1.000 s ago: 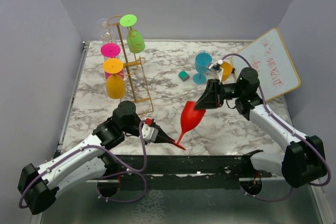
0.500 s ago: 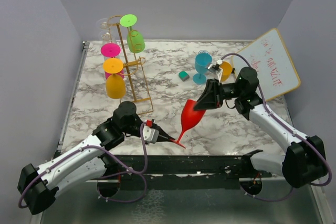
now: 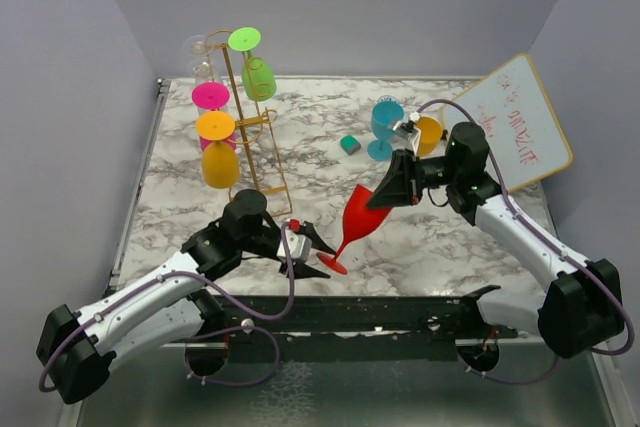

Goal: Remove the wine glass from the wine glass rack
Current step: Place the wine glass at the center of the board.

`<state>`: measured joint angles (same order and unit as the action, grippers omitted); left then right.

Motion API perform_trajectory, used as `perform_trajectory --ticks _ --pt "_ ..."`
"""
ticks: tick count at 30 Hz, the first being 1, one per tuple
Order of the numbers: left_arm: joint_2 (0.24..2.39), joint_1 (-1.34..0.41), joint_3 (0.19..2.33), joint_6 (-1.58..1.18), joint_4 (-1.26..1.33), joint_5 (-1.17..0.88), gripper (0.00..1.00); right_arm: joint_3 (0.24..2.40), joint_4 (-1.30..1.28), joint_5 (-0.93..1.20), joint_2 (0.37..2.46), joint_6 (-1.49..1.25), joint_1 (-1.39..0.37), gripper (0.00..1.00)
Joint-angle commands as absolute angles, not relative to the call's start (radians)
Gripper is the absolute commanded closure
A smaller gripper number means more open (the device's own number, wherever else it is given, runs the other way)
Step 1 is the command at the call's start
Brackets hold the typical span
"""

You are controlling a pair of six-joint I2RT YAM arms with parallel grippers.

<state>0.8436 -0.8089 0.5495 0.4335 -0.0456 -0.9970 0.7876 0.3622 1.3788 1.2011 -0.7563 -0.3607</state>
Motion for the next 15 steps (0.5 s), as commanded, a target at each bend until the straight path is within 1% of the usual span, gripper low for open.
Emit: perform_trajectory --ticks 1,4,5,7,8,11,15 --pt "0.794 -0.81 0.562 0.397 -0.01 -0.939 0.44 0.876 0.108 1.275 1.199 -0.568 -0.365 0.99" --pt "0.768 -0.811 0.553 0.377 -0.004 -0.9 0.33 0.923 -0.062 1.218 1.216 -0.468 -0.367 0.99" --pt "0.76 -0.811 0.549 0.366 0.023 -0.881 0.28 0.943 -0.122 1.2 1.223 -0.424 -0.367 0.99" --pt "0.746 -0.811 0.533 0.294 0.069 -0.838 0.03 0.964 -0.217 1.157 1.236 -0.367 -0.37 0.99" --pt "0.747 -0.811 0.523 0.252 0.091 -0.832 0.01 0.979 -0.258 1.128 1.244 -0.34 -0.37 0.99" --pt "0.773 -0.811 0.534 0.21 0.087 -0.86 0.01 1.025 -0.382 1.01 1.264 -0.284 -0.375 0.99" --pt "0.772 -0.811 0.531 0.183 0.085 -0.828 0.01 1.075 -0.482 0.858 1.28 -0.234 -0.38 0.99"
